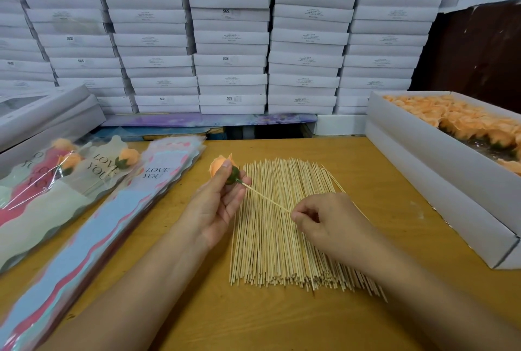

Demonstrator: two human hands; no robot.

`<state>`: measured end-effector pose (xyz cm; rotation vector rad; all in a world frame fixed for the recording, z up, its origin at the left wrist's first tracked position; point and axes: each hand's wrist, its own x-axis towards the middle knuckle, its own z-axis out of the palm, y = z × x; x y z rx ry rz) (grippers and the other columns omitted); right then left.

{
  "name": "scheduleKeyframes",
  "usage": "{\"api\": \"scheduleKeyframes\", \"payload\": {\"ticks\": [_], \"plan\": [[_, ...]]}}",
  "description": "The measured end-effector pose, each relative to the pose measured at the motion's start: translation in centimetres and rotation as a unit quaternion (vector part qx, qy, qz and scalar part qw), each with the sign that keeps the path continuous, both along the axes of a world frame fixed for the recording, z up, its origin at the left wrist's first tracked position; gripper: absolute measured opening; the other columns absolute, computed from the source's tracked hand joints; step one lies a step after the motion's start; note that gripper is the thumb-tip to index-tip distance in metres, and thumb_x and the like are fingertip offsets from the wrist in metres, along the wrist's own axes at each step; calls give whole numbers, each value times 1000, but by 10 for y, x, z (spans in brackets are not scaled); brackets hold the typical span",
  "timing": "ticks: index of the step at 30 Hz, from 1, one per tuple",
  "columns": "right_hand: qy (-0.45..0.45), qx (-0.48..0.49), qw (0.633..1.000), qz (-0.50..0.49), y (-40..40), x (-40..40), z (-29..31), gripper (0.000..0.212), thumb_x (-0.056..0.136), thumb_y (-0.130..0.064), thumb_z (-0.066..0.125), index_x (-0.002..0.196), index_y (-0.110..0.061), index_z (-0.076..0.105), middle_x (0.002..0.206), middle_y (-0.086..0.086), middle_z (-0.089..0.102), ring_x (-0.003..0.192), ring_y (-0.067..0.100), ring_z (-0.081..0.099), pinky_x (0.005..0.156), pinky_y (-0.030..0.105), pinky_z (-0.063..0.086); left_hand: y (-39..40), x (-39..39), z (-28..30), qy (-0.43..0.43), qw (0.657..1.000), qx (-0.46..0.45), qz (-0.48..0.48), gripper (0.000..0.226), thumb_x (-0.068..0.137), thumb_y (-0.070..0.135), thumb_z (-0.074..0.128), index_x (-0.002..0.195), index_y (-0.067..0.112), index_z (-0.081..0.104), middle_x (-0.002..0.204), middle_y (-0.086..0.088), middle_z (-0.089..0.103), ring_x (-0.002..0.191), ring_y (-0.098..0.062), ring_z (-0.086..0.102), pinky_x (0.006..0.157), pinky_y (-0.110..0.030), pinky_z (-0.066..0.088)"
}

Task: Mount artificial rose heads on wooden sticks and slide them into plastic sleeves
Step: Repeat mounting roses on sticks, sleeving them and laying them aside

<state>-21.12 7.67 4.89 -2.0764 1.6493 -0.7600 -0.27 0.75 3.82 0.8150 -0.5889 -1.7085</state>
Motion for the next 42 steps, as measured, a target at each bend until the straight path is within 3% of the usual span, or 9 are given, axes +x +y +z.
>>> {"api": "scheduleKeyframes", "payload": {"ticks": [3, 6, 10, 15, 20, 25, 29, 42], "plan": [[-53, 75, 995, 34, -1, -1, 6, 16, 92, -33, 69, 80, -29, 77, 74, -11, 74, 65, 19, 68, 59, 37, 57, -1, 1, 2, -24, 1000, 9, -7, 52, 75, 33, 78, 113, -1, 68, 86, -13, 77, 63, -11, 73, 50, -20, 58], [-123, 162, 977, 73, -1, -2, 10, 13, 90, -25, 73, 82, -17, 80, 73, -4, 75, 56, 2, 61, 56, 22, 50, 1, -1, 4, -30, 999, 16, -13, 56, 76, 34, 77, 119, 0, 66, 91, -11, 77, 67, -11, 74, 50, -19, 58], [-266, 250, 927, 92, -2, 0, 10, 7, 90, -16, 74, 90, -11, 78, 82, 6, 76, 61, 7, 65, 56, 17, 51, 5, -5, 8, -6, 1000, -4, -25, 62, 74, 33, 76, 125, 1, 62, 106, -15, 76, 76, -14, 76, 55, -20, 60], [-422, 263, 866, 49, -8, 1, 9, 16, 74, -21, 79, 87, -12, 80, 87, 11, 77, 67, 11, 69, 58, 18, 54, 12, -8, 9, -60, 996, -19, -66, 60, 75, 31, 76, 127, 5, 59, 112, -13, 75, 88, -18, 76, 60, -22, 61], [-526, 236, 817, 6, -14, -3, 4, 17, 70, -16, 78, 86, -11, 81, 90, 13, 77, 72, 15, 72, 61, 20, 57, 28, -16, 8, -189, 958, -27, -213, 47, 78, 17, 78, 122, 5, 63, 111, -16, 75, 85, -21, 76, 62, -23, 61], [-560, 212, 800, -33, -20, -7, -3, 19, 68, -13, 77, 86, -6, 80, 90, 16, 76, 73, 17, 73, 61, 20, 58, 44, -26, 7, -261, 916, -42, -302, 14, 85, 14, 75, 98, 10, 72, 104, -15, 76, 85, -22, 76, 60, -23, 60], [-574, 198, 793, -52, -23, -9, -6, 33, 68, -13, 77, 100, -2, 75, 91, 17, 76, 74, 17, 73, 61, 21, 58, 50, -29, 7, -285, 897, -49, -336, 13, 87, 8, 75, 99, 7, 69, 94, -13, 76, 77, -19, 75, 57, -21, 59], [-556, 220, 801, -27, -19, -9, -6, 48, 64, -6, 79, 112, -6, 71, 99, 16, 77, 84, 21, 75, 65, 25, 59, 56, -36, 4, -267, 915, -57, -298, 15, 84, 1, 74, 96, 6, 68, 86, -11, 75, 71, -20, 75, 59, -26, 62]]}}
